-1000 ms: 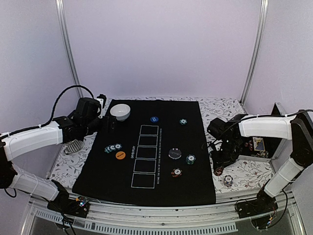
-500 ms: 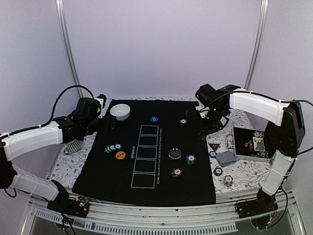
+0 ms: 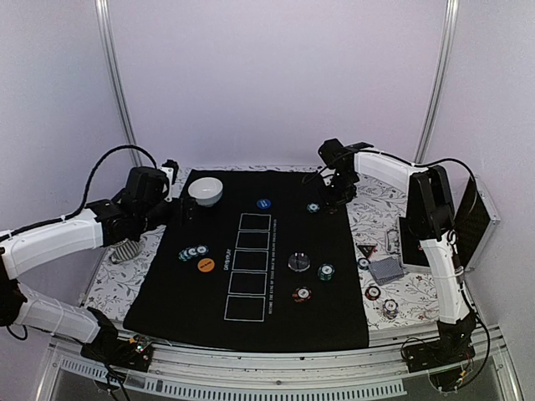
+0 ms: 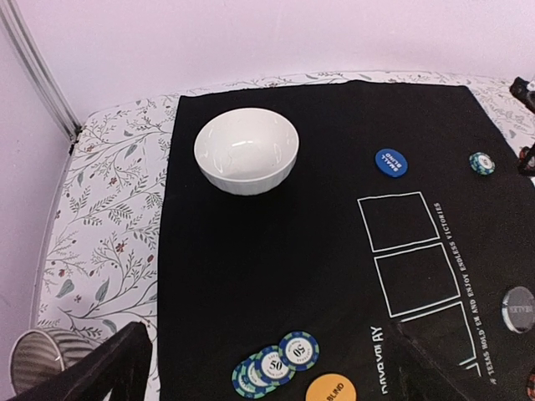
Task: Distribute texas hold em gaming equipment
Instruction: Place the poker chips pile in the small blind area.
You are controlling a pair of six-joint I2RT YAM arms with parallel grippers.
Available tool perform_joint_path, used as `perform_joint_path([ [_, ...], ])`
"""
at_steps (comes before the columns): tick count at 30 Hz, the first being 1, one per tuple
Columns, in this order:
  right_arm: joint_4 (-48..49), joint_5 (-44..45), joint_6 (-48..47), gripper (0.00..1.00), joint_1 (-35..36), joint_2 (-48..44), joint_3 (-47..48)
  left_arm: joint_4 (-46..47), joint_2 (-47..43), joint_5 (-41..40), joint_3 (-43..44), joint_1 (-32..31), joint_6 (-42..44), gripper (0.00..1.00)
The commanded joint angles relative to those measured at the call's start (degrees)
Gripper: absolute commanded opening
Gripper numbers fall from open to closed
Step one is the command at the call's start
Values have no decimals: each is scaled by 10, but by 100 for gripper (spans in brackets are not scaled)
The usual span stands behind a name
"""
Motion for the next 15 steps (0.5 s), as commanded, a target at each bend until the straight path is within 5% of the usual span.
perform_joint_path([
  [1,-16,11,-17,3,4,14,24,-1,11,3,-6,-6,5,98],
  [15,16,-4,-57,3,-13,32,13,1,26,17,3,-6,3,98],
])
